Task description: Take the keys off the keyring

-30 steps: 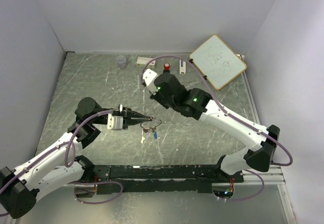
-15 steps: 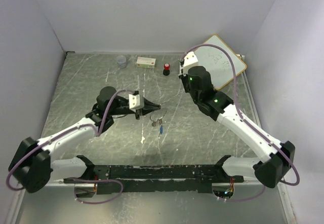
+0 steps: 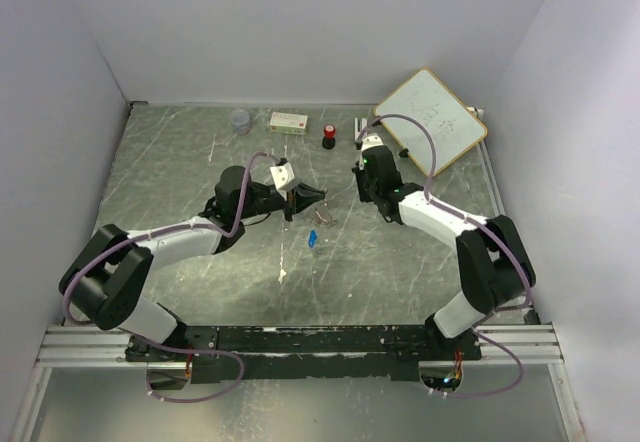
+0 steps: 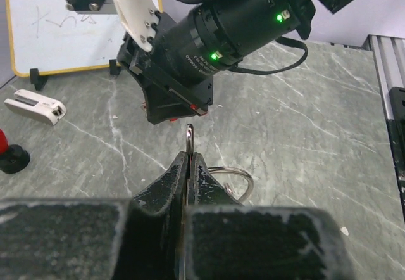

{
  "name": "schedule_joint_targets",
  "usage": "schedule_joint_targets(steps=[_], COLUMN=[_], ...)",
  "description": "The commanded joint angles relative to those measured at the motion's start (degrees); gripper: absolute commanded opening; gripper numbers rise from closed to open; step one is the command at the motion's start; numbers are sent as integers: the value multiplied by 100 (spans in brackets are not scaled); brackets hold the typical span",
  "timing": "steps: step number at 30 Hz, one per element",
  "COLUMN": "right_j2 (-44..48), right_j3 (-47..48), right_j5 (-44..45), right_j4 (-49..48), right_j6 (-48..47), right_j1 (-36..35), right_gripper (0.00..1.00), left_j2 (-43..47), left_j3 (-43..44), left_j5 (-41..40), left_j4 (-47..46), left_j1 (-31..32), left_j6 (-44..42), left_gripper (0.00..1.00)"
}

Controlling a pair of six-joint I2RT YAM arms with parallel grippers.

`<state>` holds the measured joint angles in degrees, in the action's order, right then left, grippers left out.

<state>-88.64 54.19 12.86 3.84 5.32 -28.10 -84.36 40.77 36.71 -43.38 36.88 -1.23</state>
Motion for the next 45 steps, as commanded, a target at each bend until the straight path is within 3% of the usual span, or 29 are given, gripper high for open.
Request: schedule_joint_targets(steps=[1, 13, 15, 20, 25, 32, 41, 45], right_j2=[-380, -1733, -1908, -1888, -1488, -382, 1300, 2017], right_j3=[-100, 270, 499, 523, 483, -181, -2145, -2898], right_j5=[-457, -1011, -1068, -1060, -1012, -1137, -1101, -1484], right_j4=[-922, -1403, -1317, -1297, -1116, -1333, -2709, -3316], right_j6=[270, 372, 358, 305, 219, 127, -27, 135], right_j1=[332, 634, 647, 646, 643, 591, -294, -425], right_gripper=[0, 1, 6, 33, 49, 50, 49, 48], left_j2=[-249, -527, -532, -470, -385, -262, -16, 127], left_j3=[177, 122, 103, 51, -4, -40, -107, -134], left_j5=[-99, 103, 125, 117, 91, 107, -16, 176], left_j4=[-919, -1577, -1618, -1538, -1525, -1583, -1595, -1684], left_j1=[-233, -650, -677, -693, -702, -701, -692, -675], left_j6=[456, 968, 1006, 949, 933, 1022, 1246, 1400], left_gripper=[9, 8, 9, 8, 9, 9, 8, 8])
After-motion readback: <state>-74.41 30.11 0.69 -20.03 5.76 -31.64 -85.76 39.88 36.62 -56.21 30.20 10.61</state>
